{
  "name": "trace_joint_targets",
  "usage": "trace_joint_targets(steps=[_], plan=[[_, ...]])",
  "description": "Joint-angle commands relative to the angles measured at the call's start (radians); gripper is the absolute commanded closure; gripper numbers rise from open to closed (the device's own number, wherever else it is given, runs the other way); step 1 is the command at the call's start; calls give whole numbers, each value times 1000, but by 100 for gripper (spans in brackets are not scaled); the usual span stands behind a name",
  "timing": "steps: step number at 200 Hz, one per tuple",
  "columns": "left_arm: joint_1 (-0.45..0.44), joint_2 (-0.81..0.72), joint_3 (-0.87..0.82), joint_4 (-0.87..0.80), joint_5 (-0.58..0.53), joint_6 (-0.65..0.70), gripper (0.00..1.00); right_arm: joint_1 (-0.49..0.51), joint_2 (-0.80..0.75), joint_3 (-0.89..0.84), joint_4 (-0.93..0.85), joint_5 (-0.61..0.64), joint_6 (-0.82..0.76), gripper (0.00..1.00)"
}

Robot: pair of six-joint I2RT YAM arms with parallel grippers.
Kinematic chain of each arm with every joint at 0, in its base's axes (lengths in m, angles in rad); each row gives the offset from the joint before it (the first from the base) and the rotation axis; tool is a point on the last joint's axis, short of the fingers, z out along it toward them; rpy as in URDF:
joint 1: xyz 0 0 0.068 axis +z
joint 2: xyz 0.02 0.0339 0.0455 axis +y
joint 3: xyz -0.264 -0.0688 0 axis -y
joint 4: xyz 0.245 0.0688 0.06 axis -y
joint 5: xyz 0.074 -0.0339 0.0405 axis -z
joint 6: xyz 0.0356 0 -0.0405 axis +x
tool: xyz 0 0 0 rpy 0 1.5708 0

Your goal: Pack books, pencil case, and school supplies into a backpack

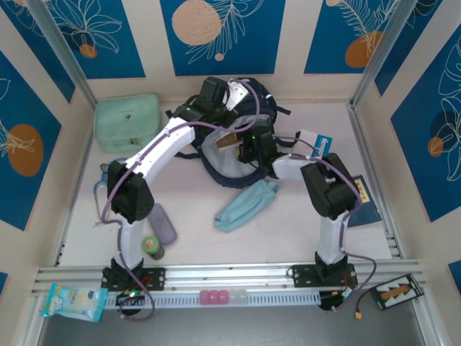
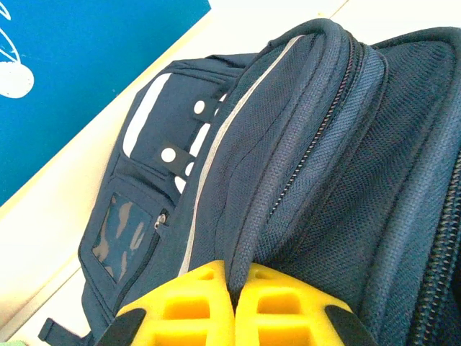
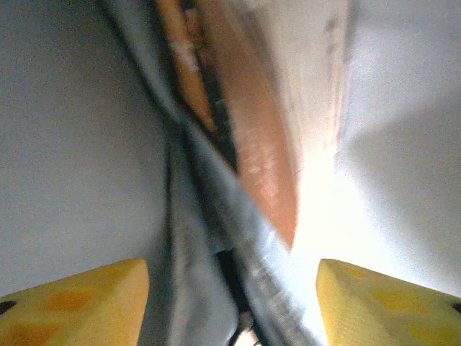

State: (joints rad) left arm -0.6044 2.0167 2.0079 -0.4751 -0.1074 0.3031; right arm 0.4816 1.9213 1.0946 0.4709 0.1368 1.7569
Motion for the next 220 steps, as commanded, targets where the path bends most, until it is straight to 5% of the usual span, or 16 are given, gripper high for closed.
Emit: trace_joint_targets(steps=[1, 38, 78, 133, 138, 152, 182, 220], plan=[[0, -52, 75, 121, -32, -33, 100, 0, -102, -15, -17, -52, 0, 33], [11, -58, 60, 111, -45, -33, 100, -11, -252, -87, -176, -86, -39, 34], [41, -122, -54, 147, -19, -26, 100, -48, -453, -186, -425, -148, -339, 35], [69, -237, -324, 188, 22, -7, 100, -87, -777, -303, -753, 77, -744, 31], [70, -253, -359, 193, 35, -18, 93, -106, -788, -296, -773, 80, -769, 29], [70, -301, -455, 227, 82, -88, 52, -192, -782, -264, -804, 22, -869, 22], [70, -411, -670, 380, 166, -269, 1, -382, -653, -133, -941, -127, -1012, 15], [71, -510, -817, 464, 83, -463, 0, -586, -591, -130, -1012, -113, -1030, 11]])
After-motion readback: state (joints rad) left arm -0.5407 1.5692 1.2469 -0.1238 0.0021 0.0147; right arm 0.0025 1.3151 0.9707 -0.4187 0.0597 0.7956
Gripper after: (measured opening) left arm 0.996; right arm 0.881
